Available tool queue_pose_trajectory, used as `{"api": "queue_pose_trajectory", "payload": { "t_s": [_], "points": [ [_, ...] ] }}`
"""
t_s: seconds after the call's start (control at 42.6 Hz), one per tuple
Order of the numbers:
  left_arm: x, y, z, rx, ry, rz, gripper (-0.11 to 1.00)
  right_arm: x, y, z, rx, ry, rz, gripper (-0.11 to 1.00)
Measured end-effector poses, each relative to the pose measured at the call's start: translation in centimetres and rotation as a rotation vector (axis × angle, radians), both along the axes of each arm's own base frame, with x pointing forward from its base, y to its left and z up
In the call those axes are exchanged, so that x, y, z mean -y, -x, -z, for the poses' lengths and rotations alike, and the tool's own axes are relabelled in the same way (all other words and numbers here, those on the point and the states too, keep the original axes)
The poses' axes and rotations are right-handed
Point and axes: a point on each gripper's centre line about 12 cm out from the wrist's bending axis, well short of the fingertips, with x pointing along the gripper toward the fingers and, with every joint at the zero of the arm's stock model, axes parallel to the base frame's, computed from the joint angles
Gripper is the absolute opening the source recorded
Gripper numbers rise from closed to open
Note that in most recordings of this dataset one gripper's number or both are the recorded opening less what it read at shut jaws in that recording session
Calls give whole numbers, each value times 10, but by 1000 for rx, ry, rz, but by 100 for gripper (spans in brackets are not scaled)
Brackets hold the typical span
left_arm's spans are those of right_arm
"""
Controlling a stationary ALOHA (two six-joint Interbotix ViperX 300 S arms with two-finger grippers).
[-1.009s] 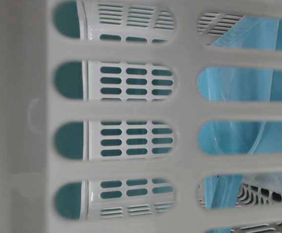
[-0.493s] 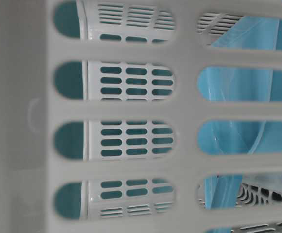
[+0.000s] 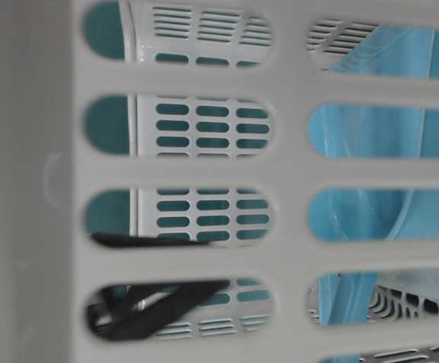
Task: Pick up the dustpan from the shopping basket with the left arm.
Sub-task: 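Move the left gripper over the blue dustpan handle in the basket, then lower the left gripper around the dustpan handle and close it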
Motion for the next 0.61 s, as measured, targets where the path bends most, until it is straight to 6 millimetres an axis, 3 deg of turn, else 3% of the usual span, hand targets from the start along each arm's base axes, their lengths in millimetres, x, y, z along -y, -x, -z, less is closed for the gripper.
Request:
{"api": "queue_pose_trajectory", "payload": {
  "t_s": [0.305,0.61],
  "points": [
    [3,-6,60,-175,-25,8,89,0,5,4,5,0,0,79],
    [1,-2,72,-213,-28,-1,89,0,7,6,31,-1,1,79]
  ]
}}
